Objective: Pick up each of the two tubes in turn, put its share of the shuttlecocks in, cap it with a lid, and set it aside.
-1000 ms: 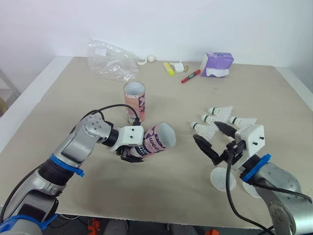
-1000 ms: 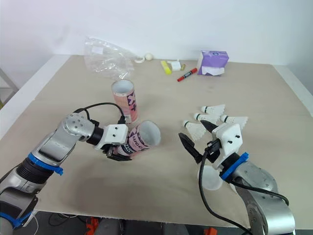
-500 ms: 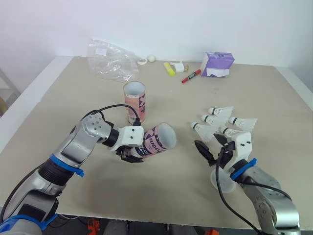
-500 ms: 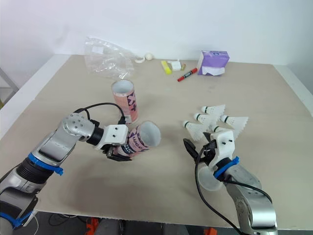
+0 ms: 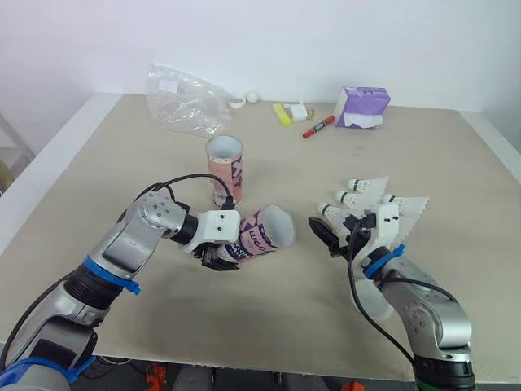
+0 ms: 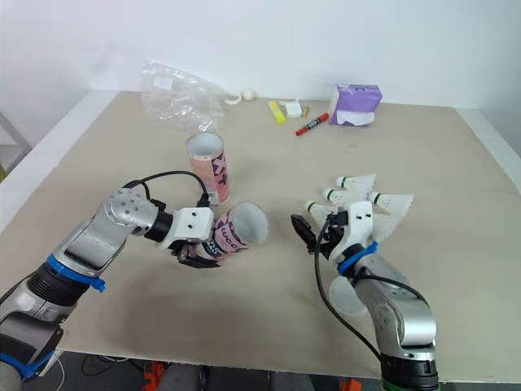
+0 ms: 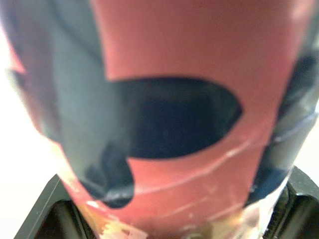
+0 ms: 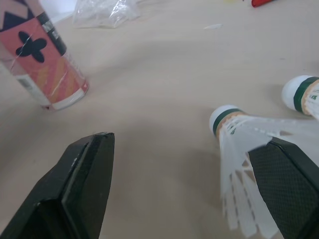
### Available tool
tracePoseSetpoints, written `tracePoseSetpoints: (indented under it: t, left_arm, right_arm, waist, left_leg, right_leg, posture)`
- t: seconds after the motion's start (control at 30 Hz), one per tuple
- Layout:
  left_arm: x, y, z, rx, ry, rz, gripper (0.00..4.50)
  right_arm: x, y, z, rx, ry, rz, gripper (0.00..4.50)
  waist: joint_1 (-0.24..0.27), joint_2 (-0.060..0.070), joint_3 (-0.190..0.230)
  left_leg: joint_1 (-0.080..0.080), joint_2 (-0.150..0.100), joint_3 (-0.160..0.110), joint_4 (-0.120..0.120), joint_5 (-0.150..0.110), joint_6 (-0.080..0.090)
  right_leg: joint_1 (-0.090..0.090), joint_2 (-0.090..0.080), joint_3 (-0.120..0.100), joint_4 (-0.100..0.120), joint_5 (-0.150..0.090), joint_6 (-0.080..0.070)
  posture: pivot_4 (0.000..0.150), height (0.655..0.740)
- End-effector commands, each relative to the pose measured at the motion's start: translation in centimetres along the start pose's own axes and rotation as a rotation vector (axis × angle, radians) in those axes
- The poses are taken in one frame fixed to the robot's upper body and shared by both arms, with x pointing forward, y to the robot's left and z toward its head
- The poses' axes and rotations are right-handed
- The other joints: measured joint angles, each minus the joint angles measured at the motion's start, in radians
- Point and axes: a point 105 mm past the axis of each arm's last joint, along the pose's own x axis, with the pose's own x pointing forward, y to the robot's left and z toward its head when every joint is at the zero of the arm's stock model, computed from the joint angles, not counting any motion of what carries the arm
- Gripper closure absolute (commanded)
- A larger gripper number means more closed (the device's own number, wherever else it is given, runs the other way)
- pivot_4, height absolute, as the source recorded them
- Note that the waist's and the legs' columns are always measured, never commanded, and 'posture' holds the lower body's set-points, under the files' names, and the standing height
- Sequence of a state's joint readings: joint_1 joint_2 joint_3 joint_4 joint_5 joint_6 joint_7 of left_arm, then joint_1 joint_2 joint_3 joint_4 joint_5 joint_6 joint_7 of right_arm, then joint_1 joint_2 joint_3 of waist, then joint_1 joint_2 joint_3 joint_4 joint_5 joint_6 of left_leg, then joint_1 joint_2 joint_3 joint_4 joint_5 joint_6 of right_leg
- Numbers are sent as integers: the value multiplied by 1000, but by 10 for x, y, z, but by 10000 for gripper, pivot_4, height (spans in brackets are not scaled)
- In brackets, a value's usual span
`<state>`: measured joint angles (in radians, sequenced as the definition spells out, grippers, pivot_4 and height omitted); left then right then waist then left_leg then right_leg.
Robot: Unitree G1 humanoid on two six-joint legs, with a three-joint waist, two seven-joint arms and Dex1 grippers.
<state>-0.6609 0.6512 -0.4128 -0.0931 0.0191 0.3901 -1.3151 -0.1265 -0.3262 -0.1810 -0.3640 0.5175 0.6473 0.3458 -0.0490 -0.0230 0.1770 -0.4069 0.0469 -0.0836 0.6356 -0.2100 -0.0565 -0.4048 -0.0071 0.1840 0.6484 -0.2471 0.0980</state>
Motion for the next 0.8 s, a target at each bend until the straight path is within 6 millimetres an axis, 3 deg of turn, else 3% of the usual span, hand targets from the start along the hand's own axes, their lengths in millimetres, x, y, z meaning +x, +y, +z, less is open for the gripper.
tracePoseSetpoints:
  t: [0.03,0.1,0.33,0.6,0.67,0.8]
  left_arm:
    - [7,-4,-2,-4,5,-12,10330]
    - [7,-4,-2,-4,4,-11,10330]
    - [6,-4,-2,-5,4,-9,10330]
    - [5,-3,-2,-4,2,-7,10330]
    - [5,-3,-2,-3,0,-8,10330]
    - [6,-2,-2,-3,-3,-9,10330]
  right_arm:
    - [2,-9,11,17,-27,-19,12157]
    - [4,-11,12,21,-29,-27,20952]
    - [6,-14,12,32,-20,-26,44869]
    - [6,-5,23,-8,-63,18,44869]
    - [2,3,39,-64,-99,60,44869]
    - [-16,23,84,-348,-173,189,44869]
  waist:
    - [0,0,0]
    - [0,0,0]
    - [0,0,0]
    - [0,0,0]
    - [0,0,0]
    - [0,1,1]
  left_leg:
    - [0,0,0,0,0,0]
    - [0,0,0,0,0,0]
    - [0,0,0,0,0,0]
    - [0,0,0,0,0,0]
    - [0,0,0,0,0,0]
    - [0,0,0,0,0,0]
  right_leg:
    - [0,0,0,0,0,0]
    - [0,0,0,0,0,0]
    - [0,0,0,0,0,0]
    - [0,0,0,0,0,0]
    - [0,0,0,0,0,0]
    - [0,0,0,0,0,0]
  posture:
    - [1500,7400]
    - [1500,7400]
    - [1500,7400]
    - [1500,7400]
    - [1500,7400]
    - [1500,7400]
